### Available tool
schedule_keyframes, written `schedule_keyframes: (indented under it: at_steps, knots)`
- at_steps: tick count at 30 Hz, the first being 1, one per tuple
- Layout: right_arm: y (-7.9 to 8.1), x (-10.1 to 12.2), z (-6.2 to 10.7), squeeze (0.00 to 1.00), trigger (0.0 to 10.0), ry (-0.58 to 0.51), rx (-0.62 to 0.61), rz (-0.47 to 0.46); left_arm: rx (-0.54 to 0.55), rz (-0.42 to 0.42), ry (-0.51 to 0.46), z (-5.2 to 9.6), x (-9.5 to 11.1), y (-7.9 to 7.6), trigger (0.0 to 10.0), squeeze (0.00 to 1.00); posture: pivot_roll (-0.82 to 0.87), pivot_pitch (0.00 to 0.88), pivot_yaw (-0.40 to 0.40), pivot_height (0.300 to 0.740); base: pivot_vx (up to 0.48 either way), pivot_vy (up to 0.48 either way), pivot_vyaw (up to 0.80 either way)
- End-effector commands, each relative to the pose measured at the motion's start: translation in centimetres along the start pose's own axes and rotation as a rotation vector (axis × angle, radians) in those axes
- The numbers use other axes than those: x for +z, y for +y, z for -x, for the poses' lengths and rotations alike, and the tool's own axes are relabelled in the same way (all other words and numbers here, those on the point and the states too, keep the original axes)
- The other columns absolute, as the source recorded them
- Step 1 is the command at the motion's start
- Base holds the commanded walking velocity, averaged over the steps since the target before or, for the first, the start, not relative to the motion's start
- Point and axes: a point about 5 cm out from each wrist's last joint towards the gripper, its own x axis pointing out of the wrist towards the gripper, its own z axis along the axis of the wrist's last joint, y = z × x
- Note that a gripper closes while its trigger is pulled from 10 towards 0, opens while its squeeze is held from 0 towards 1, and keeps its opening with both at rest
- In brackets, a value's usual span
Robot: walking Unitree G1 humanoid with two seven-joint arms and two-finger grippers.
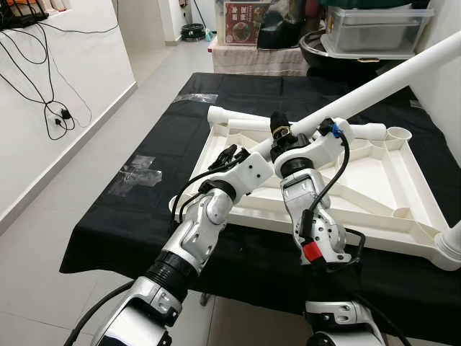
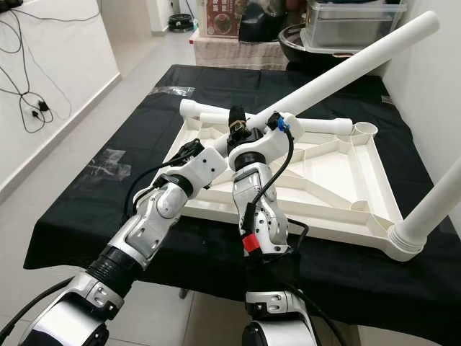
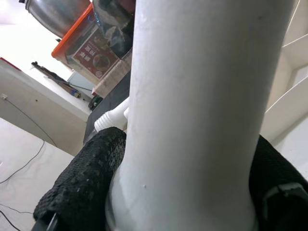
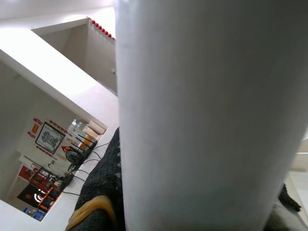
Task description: Building children table
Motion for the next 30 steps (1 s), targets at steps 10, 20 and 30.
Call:
schedule_keyframes:
  at_steps: [10,20,30]
  knots:
    - [3.2,-1.5,-0.1,1.00,10.0,0.042,0.067,-0.086,-0.022,-0.025,-0.062,0.5,0.6,-0.4,10.0,0.00,0.04,0.058,0.015,0.740,0.000,0.000,0.00]
    - [3.4,-1.8,-0.1,0.00,10.0,0.064,0.074,-0.097,-0.015,-0.040,-0.070,0.7,0.4,0.0,10.0,0.00,0.04,0.063,0.013,0.740,0.000,0.000,0.00]
    - [3.1,-2.2,0.0,0.00,10.0,0.124,0.080,-0.186,-0.037,-0.079,-0.099,1.7,-0.3,0.4,10.0,0.00,0.04,0.068,0.010,0.740,0.000,0.000,0.00]
